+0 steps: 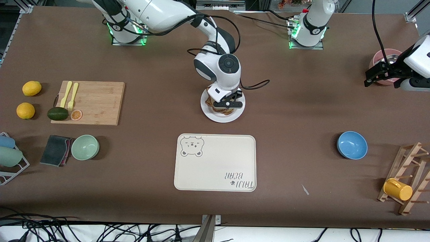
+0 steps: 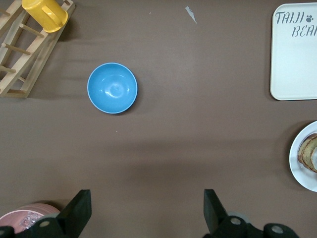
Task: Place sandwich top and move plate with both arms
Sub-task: 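Carry the bread slice with the right gripper over the egg toast, then lower the bread onto the egg toast and open the right gripper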
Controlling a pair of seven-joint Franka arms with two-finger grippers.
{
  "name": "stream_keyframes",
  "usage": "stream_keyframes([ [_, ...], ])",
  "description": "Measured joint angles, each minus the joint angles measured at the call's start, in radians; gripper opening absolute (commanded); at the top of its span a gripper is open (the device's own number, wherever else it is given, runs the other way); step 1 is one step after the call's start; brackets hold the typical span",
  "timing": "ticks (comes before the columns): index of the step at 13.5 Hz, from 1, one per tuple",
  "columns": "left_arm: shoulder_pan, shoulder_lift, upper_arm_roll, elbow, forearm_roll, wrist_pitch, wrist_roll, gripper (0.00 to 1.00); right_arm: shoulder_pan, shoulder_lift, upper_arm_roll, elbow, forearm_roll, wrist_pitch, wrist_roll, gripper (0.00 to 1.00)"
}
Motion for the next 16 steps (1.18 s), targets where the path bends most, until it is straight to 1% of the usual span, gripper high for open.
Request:
stream_keyframes([
  [1,0.000,0.000,0.000,0.000,0.000,0.000,0.000,1.00,0.000,0.000,-0.002,0.005,0.000,0.006,0.000,0.76],
  [2,0.000,0.000,0.000,0.000,0.000,0.000,0.000,1.00,0.000,0.000,-0.003,0.010,0.000,0.008,0.000,0.97],
  [3,0.000,0.000,0.000,0.000,0.000,0.000,0.000,1.00,0.000,0.000,-0.003,0.012,-0.001,0.009,0.003,1.00],
  [7,0.000,0.000,0.001,0.000,0.000,0.000,0.000,1.00,0.000,-0.001,-0.012,0.022,-0.004,0.010,0.009,1.00],
  [10,0.000,0.000,0.001,0.000,0.000,0.000,0.000,1.00,-0.015,-0.031,-0.027,0.042,-0.004,-0.005,0.009,1.00],
  [13,0.000,0.000,0.001,0.000,0.000,0.000,0.000,1.00,-0.079,-0.101,-0.034,0.051,-0.004,-0.075,-0.034,1.00],
  [16,0.000,0.001,0.001,0.000,0.000,0.000,0.000,1.00,-0.165,-0.175,-0.036,0.052,-0.003,-0.182,-0.164,1.00],
])
